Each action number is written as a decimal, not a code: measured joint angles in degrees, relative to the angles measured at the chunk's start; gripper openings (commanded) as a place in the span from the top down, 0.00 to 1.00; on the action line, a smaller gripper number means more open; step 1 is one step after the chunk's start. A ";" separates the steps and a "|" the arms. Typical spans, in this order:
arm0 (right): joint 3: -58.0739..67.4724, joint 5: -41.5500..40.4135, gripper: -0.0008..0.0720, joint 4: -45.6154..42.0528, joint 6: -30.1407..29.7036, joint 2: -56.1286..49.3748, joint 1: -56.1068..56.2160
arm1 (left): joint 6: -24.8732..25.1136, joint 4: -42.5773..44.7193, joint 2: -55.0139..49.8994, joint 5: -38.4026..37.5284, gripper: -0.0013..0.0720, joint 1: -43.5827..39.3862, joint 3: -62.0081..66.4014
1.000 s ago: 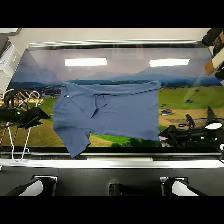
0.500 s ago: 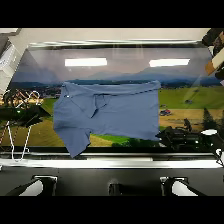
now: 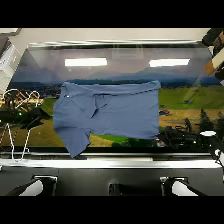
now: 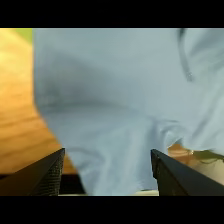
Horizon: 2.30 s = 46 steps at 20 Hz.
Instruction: Fold the clothes and pants, and hang the long-sleeved shirts on hangers.
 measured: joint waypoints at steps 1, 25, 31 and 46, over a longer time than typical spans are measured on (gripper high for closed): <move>0.00 -0.20 0.95 0.02 -0.28 0.02 0.02 | -0.09 0.07 0.26 0.52 0.18 0.70 -1.68; -0.09 2.38 0.95 1.70 -2.54 -0.04 -0.02 | 16.48 -13.92 -11.69 14.34 0.18 7.30 -12.83; -0.09 2.75 0.95 2.16 -2.54 -0.02 -0.02 | 16.98 -15.39 -15.04 15.93 0.66 4.02 -12.74; 28.46 2.97 0.95 5.33 -3.80 5.40 11.23 | 14.95 -17.22 -6.54 8.46 0.96 1.46 8.35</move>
